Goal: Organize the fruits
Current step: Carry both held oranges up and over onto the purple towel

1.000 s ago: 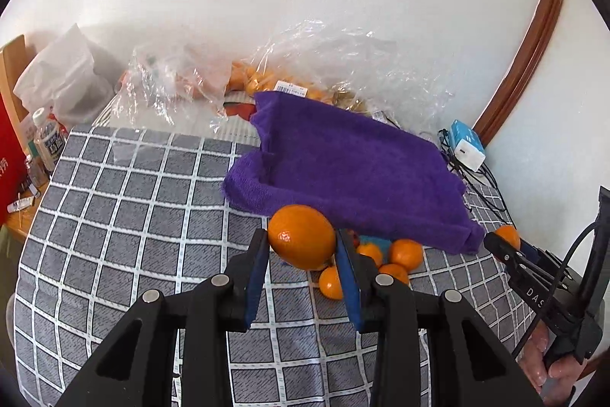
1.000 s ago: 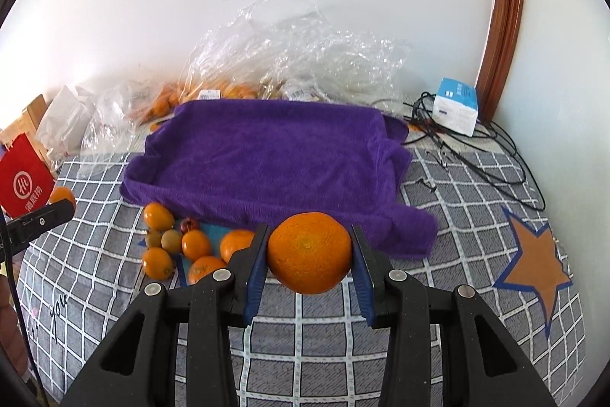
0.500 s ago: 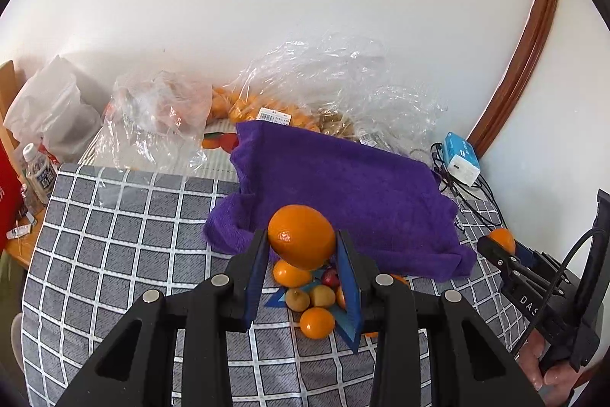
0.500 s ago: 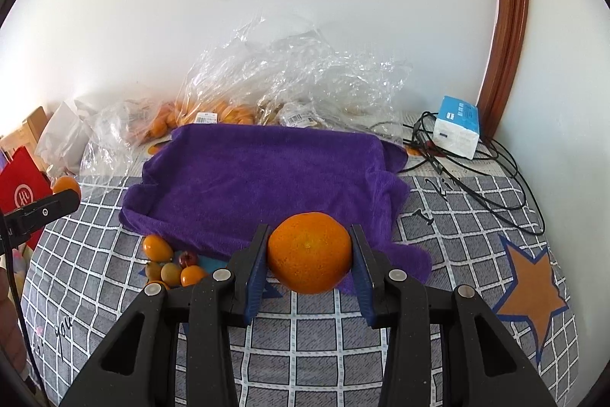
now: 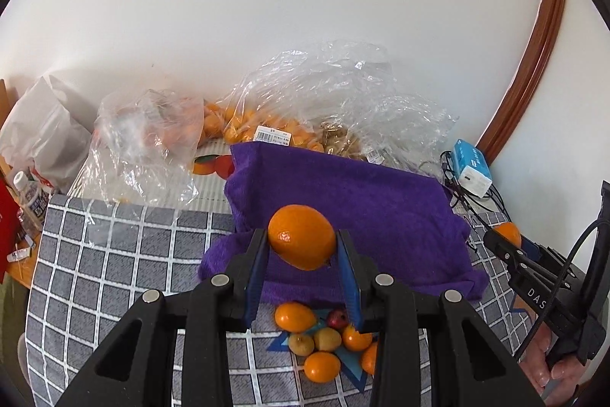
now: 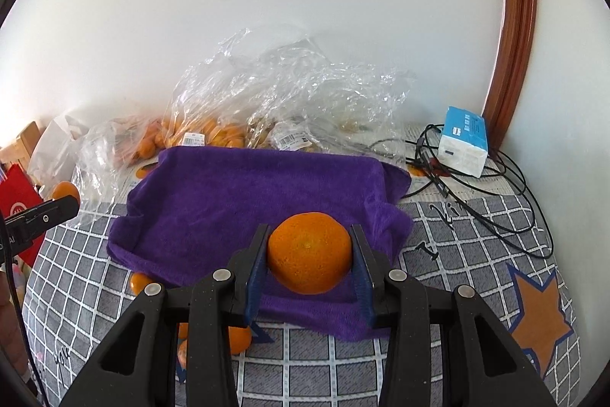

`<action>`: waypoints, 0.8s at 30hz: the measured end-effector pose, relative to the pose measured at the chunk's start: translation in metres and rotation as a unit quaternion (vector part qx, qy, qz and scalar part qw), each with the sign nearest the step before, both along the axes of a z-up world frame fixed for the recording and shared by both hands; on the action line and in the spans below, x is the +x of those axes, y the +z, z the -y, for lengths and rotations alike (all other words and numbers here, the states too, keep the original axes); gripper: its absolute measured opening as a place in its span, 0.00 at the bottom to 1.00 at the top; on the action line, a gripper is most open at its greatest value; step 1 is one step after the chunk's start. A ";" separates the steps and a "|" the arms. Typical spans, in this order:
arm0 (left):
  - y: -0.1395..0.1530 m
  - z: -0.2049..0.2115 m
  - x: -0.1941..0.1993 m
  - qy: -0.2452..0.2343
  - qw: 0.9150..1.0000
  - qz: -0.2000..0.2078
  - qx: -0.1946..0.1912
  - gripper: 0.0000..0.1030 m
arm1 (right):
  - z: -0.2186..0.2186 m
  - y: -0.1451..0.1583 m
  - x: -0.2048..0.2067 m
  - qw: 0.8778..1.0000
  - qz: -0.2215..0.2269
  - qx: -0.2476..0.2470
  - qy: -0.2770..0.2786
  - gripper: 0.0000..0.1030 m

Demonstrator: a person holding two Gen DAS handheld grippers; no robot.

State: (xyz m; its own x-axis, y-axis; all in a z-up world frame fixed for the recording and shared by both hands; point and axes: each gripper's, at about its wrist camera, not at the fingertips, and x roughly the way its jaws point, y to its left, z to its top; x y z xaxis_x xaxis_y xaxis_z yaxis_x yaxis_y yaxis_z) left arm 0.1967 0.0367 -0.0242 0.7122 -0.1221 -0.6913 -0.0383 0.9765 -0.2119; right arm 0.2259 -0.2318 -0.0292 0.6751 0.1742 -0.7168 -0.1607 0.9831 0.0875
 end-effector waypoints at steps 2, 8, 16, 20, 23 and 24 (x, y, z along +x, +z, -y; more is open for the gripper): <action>-0.001 -0.001 0.007 0.000 1.000 0.000 0.000 0.32 | 0.001 -0.001 0.007 1.000 0.001 0.000 -0.002 0.39; -0.004 -0.001 0.028 0.002 1.000 -0.002 0.003 0.32 | 0.004 -0.004 0.027 1.000 0.003 -0.003 -0.007 0.39; -0.012 -0.001 0.055 0.002 1.000 -0.006 0.003 0.32 | 0.008 -0.013 0.050 1.000 0.002 -0.009 -0.010 0.39; -0.019 -0.003 0.068 0.004 1.000 -0.013 0.002 0.32 | 0.009 -0.020 0.062 1.000 0.000 -0.011 -0.012 0.39; -0.026 -0.006 0.075 0.007 1.000 -0.018 0.001 0.32 | 0.009 -0.027 0.070 1.000 -0.003 -0.012 -0.014 0.39; -0.028 -0.008 0.077 0.007 1.000 -0.020 -0.002 0.32 | 0.009 -0.029 0.074 1.000 -0.005 -0.013 -0.015 0.39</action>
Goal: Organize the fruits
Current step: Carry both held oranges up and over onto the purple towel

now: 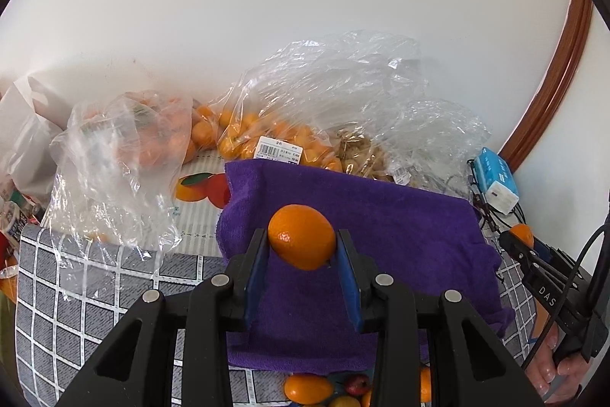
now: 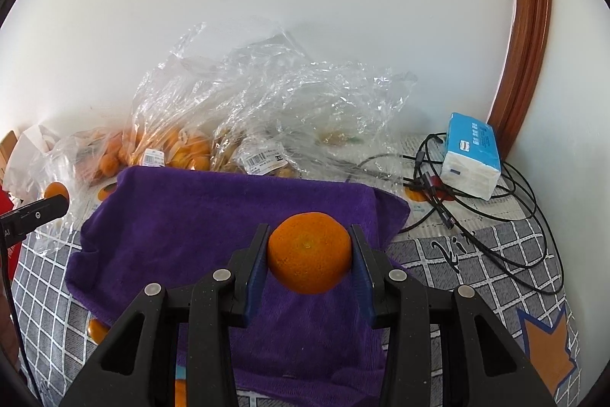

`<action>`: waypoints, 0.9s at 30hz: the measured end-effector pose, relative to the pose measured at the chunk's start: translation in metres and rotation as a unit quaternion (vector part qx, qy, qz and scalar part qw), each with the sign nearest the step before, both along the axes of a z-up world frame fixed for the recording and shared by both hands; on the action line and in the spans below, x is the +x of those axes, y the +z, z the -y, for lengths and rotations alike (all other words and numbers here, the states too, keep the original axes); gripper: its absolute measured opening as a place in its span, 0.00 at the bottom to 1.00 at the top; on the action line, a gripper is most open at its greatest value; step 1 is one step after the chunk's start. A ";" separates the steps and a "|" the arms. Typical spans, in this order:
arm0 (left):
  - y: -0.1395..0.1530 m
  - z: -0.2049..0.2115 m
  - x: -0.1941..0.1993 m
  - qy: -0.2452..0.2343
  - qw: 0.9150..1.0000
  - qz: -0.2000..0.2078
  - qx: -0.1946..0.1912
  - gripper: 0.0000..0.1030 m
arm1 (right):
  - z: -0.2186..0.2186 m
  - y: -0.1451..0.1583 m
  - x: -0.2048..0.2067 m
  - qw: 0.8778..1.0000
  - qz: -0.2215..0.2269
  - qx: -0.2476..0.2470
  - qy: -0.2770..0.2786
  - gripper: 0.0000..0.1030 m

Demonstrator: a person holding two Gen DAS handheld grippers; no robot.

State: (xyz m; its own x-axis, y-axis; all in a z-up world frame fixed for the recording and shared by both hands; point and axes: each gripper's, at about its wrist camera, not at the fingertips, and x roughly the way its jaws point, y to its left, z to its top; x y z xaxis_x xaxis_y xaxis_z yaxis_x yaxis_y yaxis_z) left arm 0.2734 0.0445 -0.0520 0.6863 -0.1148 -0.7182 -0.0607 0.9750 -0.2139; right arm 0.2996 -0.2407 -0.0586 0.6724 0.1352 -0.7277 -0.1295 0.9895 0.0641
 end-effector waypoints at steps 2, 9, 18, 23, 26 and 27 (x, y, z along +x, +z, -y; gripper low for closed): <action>-0.006 -0.003 0.003 0.000 1.000 0.000 -0.008 0.32 | 0.000 -0.006 0.006 1.000 -0.005 -0.001 -0.001 0.39; -0.030 -0.006 0.019 -0.015 0.999 -0.013 -0.040 0.32 | -0.004 -0.031 0.022 1.000 -0.020 -0.011 0.002 0.39; -0.059 0.008 0.042 -0.018 0.999 -0.039 -0.027 0.32 | -0.009 -0.063 0.047 0.998 -0.056 -0.008 0.014 0.39; -0.075 0.014 0.048 -0.017 0.998 -0.057 -0.006 0.32 | -0.014 -0.079 0.055 0.997 -0.078 -0.018 0.023 0.39; -0.081 0.016 0.050 -0.015 0.998 -0.066 0.007 0.33 | -0.015 -0.084 0.058 0.996 -0.090 -0.016 0.022 0.39; -0.083 0.017 0.051 -0.014 0.997 -0.069 0.009 0.33 | -0.014 -0.084 0.058 0.996 -0.091 -0.014 0.021 0.39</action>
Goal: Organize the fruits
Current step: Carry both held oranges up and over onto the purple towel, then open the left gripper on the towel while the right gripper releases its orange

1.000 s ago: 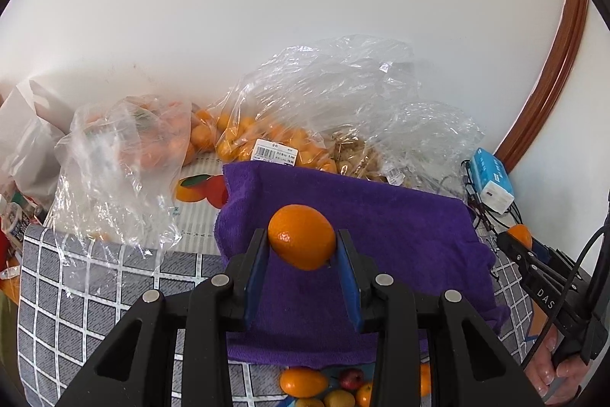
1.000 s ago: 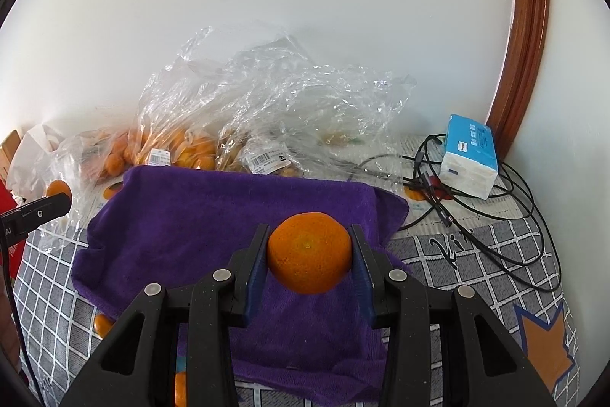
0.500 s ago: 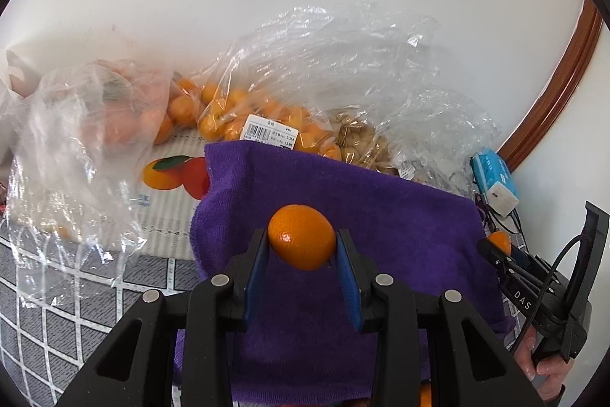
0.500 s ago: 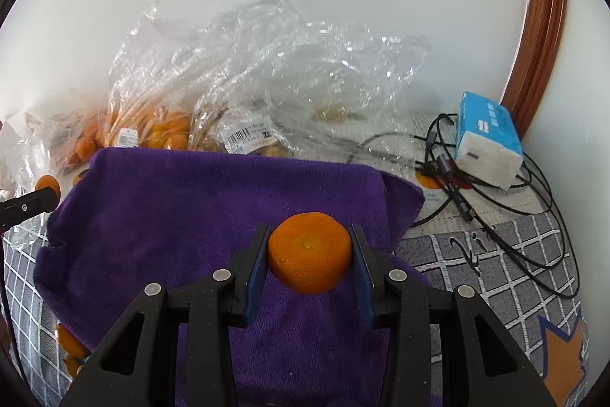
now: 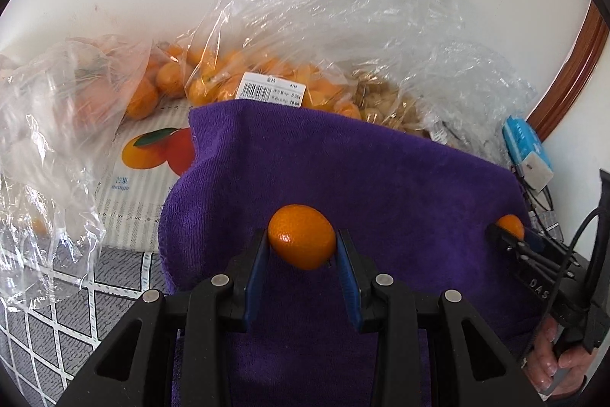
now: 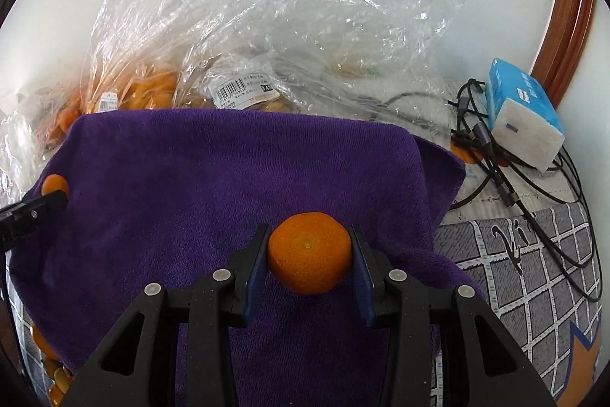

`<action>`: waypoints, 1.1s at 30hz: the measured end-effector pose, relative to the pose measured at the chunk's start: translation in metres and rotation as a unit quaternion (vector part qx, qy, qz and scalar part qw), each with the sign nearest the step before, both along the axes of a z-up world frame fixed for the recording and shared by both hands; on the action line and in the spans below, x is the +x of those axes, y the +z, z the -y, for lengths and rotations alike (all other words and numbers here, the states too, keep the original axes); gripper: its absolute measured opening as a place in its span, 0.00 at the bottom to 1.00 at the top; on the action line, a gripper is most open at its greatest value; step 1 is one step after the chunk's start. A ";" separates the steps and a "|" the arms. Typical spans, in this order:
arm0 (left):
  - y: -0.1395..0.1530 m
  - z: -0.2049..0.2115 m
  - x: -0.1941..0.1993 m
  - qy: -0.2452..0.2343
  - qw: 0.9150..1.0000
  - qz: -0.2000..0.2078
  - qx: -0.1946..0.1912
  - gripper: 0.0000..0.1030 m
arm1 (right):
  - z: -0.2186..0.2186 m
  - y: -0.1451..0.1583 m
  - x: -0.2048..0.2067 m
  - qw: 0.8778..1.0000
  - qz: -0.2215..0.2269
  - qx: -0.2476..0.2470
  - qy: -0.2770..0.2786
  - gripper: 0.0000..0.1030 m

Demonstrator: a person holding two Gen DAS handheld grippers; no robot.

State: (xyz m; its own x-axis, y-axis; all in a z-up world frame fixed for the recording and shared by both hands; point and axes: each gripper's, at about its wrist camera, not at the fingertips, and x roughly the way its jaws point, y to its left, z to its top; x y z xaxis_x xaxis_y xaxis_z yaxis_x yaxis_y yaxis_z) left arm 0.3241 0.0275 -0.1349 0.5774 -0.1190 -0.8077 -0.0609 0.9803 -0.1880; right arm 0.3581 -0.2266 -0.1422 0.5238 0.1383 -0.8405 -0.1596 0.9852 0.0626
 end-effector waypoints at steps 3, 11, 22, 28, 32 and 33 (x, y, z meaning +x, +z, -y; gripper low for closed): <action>-0.004 0.001 0.001 -0.004 1.000 -0.009 -0.002 0.33 | -0.001 -0.002 0.002 1.000 -0.008 -0.006 -0.002 0.39; -0.006 0.005 0.002 -0.012 1.000 -0.016 0.005 0.33 | -0.001 -0.003 0.007 1.000 -0.023 -0.007 -0.009 0.52; 0.021 0.011 -0.005 -0.013 1.000 0.011 0.007 0.55 | 0.002 0.034 -0.024 0.999 0.022 -0.009 -0.023 0.83; 0.065 0.012 -0.031 -0.024 0.998 0.060 0.006 0.55 | 0.012 0.070 -0.057 0.998 0.054 -0.006 -0.040 0.83; 0.091 0.012 -0.061 -0.025 0.995 0.098 0.016 0.55 | 0.018 0.088 -0.085 0.994 0.080 -0.036 -0.062 0.83; 0.094 0.012 -0.068 -0.026 0.995 0.098 0.013 0.55 | 0.020 0.092 -0.092 0.994 0.082 -0.036 -0.065 0.83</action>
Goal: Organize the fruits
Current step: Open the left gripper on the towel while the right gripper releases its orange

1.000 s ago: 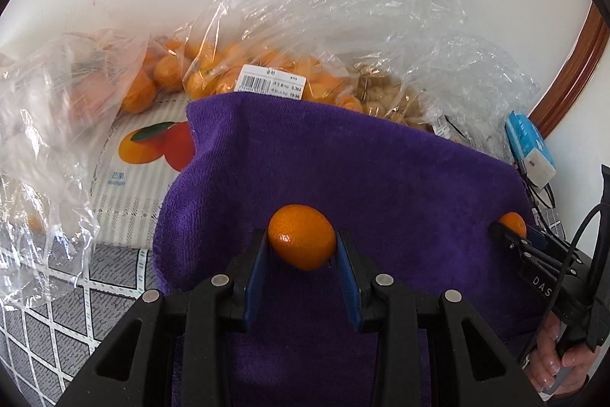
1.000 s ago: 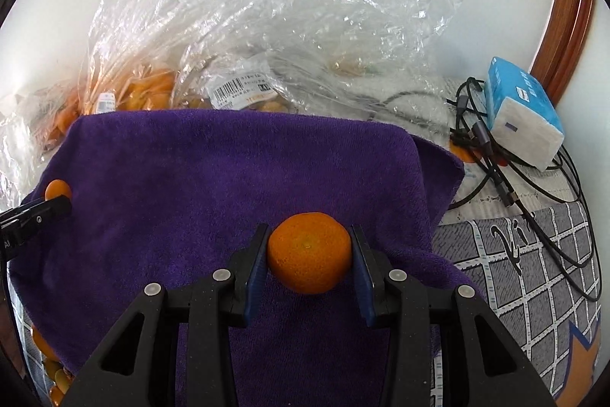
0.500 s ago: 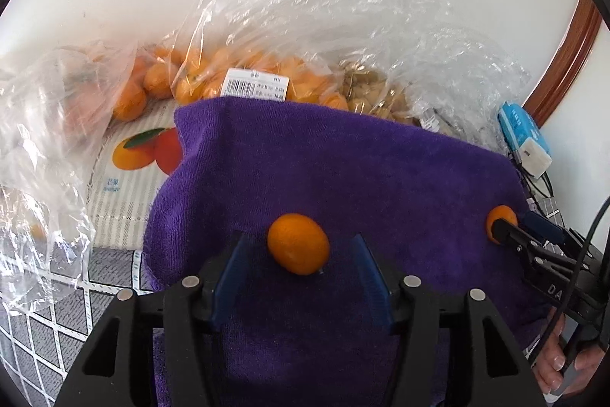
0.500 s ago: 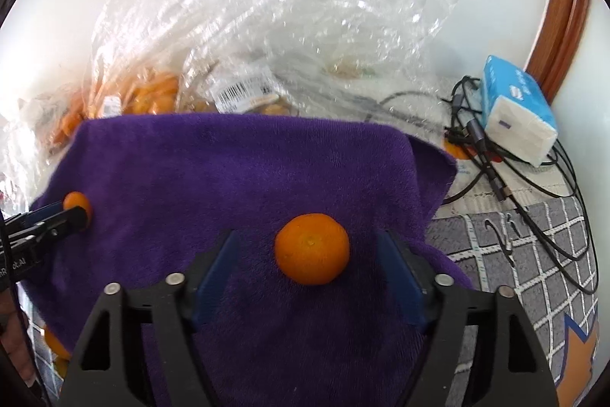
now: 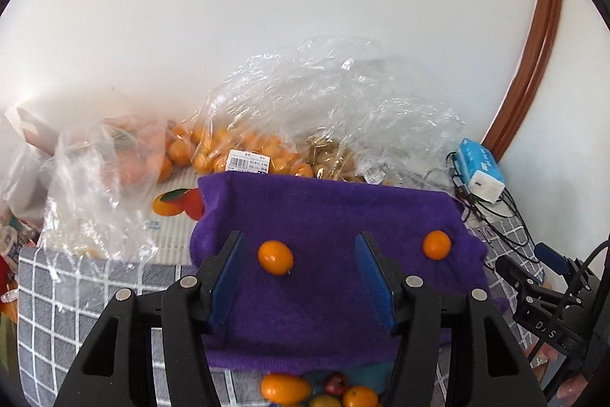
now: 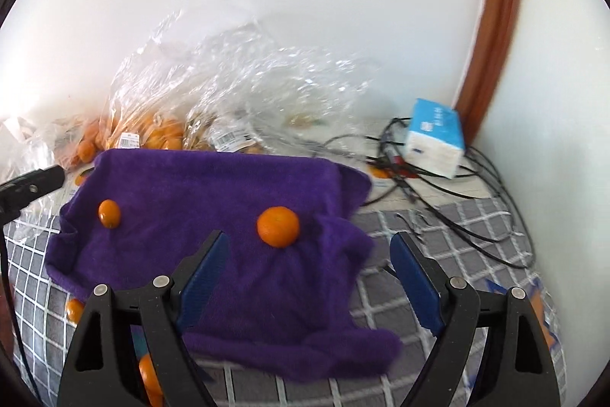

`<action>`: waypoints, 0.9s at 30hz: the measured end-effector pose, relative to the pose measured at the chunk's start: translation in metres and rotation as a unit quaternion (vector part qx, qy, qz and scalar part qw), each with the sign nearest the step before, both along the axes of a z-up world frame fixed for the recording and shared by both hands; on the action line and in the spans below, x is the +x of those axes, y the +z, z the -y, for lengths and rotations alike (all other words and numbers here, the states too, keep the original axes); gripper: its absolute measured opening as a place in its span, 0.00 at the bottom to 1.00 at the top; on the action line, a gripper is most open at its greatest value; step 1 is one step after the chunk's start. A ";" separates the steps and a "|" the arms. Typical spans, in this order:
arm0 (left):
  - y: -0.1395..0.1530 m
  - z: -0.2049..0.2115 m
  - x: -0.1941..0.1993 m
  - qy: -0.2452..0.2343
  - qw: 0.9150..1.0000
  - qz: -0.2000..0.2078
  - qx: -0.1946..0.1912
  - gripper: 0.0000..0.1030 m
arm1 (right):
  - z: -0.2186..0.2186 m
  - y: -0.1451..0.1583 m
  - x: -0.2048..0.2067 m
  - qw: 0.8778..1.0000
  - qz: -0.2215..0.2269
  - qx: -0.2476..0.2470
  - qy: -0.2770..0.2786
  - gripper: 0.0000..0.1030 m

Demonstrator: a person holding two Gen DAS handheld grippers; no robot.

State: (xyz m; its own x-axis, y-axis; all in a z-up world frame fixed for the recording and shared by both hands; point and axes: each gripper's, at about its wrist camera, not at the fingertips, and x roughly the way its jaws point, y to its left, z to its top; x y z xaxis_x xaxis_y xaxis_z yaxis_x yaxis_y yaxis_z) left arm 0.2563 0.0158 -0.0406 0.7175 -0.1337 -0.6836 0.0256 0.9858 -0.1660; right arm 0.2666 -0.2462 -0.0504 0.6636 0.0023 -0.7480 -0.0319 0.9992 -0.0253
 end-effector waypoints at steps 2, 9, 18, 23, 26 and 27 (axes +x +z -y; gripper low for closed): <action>0.003 0.000 -0.013 -0.015 1.000 -0.015 -0.007 0.55 | 0.004 0.006 -0.012 1.000 -0.003 0.008 -0.003 0.83; 0.005 0.001 -0.069 -0.017 1.000 -0.016 0.005 0.55 | 0.011 0.013 -0.060 1.000 -0.020 0.013 0.001 0.81; 0.006 -0.010 -0.129 0.021 1.000 -0.008 0.015 0.55 | 0.010 0.016 -0.105 0.998 -0.031 0.042 0.025 0.74; -0.006 -0.016 -0.157 0.032 0.999 -0.008 0.026 0.55 | 0.010 0.010 -0.125 0.998 -0.025 0.053 0.034 0.74; -0.021 -0.021 -0.170 0.043 0.999 -0.024 0.022 0.55 | 0.002 -0.005 -0.138 0.998 -0.025 0.038 0.045 0.74; -0.026 -0.023 -0.173 0.047 0.998 -0.032 0.021 0.55 | 0.001 -0.009 -0.141 0.998 -0.028 0.040 0.049 0.74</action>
State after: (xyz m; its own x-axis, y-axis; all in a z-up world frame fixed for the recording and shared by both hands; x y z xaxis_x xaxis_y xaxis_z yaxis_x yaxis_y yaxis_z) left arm 0.0837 0.0388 -0.0666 0.6799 -0.0389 -0.7323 -0.0760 0.9895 -0.1231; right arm 0.1258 -0.2470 -0.0595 0.6148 0.1258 -0.7786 -0.1278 0.9900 0.0591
